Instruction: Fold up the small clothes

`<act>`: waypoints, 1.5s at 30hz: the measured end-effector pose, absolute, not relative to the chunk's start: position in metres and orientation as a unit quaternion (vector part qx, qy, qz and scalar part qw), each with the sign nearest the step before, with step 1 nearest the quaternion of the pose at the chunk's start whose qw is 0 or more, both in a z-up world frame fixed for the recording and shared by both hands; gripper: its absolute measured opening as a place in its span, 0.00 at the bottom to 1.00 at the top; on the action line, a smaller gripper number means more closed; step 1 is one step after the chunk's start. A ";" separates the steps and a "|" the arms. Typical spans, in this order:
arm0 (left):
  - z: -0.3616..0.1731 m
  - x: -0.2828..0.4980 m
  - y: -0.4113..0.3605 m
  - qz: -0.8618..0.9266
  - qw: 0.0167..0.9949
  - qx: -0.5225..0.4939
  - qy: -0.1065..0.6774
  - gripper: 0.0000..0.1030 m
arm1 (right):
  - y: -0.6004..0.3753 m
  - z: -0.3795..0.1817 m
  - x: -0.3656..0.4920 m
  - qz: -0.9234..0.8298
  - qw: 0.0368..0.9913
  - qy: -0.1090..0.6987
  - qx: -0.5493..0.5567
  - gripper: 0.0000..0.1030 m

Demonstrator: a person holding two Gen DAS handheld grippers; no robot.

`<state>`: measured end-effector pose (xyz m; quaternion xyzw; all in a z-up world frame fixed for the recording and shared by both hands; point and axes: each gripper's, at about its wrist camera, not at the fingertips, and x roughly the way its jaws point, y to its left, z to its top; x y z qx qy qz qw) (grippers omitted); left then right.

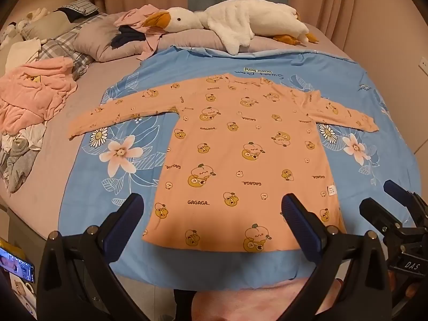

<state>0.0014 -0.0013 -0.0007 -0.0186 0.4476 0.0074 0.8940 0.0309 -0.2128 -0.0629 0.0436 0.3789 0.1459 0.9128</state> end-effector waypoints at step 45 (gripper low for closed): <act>0.002 -0.004 -0.008 -0.008 0.897 -0.015 0.442 1.00 | -0.210 -0.063 0.029 0.145 0.913 0.380 0.037 1.00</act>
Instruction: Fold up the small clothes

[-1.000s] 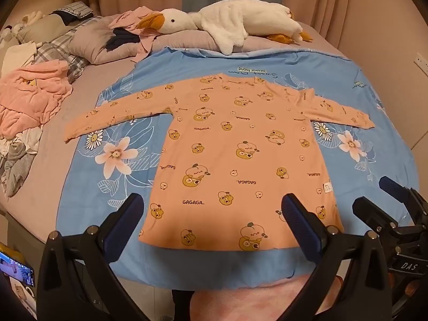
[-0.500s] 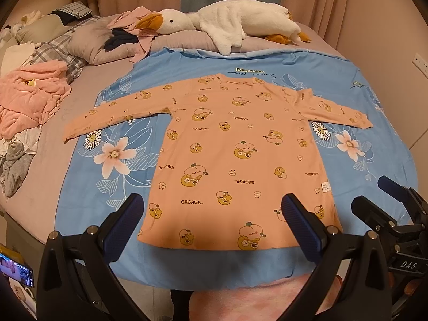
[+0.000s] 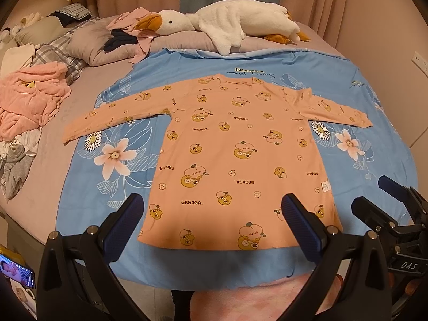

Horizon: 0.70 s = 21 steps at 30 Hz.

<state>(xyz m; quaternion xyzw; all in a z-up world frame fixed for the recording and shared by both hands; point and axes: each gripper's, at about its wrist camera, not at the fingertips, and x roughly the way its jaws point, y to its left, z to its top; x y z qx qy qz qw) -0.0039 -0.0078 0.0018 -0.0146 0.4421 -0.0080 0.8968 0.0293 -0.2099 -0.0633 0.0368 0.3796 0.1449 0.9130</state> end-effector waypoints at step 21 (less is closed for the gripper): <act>0.002 -0.003 -0.009 -0.009 0.896 -0.013 0.444 1.00 | -0.207 -0.060 0.029 0.143 0.912 0.382 0.038 1.00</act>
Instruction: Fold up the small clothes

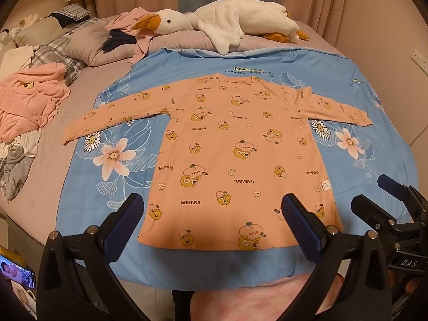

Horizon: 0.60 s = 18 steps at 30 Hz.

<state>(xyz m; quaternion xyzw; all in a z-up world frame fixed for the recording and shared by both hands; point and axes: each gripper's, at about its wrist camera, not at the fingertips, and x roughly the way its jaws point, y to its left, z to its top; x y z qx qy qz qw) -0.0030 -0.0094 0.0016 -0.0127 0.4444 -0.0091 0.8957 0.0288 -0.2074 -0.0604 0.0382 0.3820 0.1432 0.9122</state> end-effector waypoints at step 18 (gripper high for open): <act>-0.006 0.000 -0.009 -0.013 0.895 -0.013 0.446 1.00 | -0.215 -0.067 0.030 0.141 0.910 0.388 0.043 1.00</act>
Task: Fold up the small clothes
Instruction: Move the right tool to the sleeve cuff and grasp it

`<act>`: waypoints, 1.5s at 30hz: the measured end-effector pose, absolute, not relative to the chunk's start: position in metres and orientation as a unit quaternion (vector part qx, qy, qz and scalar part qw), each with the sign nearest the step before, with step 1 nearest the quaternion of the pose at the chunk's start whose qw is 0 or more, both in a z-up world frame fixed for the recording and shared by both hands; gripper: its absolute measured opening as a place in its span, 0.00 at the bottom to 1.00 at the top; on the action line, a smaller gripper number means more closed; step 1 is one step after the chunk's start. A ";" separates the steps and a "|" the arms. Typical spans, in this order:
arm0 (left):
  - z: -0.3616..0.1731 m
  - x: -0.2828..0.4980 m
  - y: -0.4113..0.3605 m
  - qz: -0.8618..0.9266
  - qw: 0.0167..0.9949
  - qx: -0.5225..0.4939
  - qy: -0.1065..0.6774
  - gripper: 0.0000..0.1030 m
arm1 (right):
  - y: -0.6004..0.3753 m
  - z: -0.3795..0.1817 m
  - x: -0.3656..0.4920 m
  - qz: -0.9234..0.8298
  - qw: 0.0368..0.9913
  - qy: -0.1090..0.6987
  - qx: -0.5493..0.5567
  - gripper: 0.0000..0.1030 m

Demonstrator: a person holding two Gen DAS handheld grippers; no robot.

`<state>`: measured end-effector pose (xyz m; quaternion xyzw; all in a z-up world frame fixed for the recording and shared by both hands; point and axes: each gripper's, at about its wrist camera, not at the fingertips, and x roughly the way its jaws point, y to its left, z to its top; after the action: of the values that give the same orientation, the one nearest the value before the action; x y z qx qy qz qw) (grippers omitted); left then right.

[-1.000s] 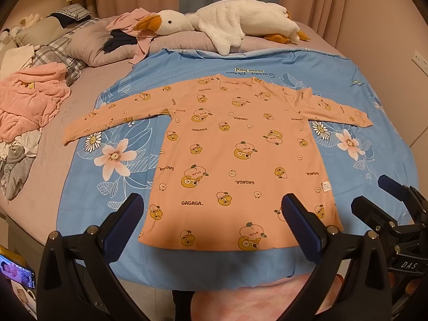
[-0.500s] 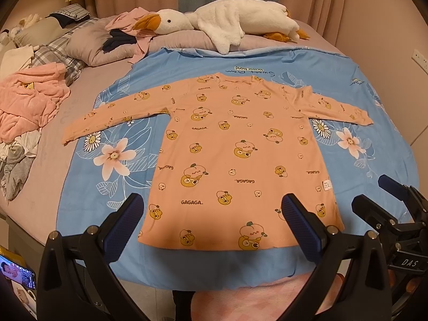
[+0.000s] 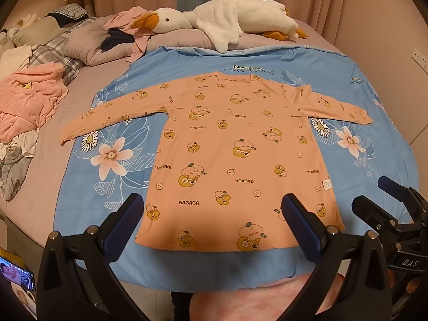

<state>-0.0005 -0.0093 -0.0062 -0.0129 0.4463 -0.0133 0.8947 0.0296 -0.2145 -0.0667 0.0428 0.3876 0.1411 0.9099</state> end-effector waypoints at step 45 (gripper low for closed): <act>-0.104 0.216 -0.007 -0.049 0.852 -0.131 0.505 0.99 | -0.557 -0.173 0.249 -0.117 0.838 0.281 0.453 0.88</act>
<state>0.2163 -0.0071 -0.1039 -0.1307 0.5051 -0.0492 0.8517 0.2491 -0.5572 -0.1735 0.4532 0.2808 -0.1167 0.8379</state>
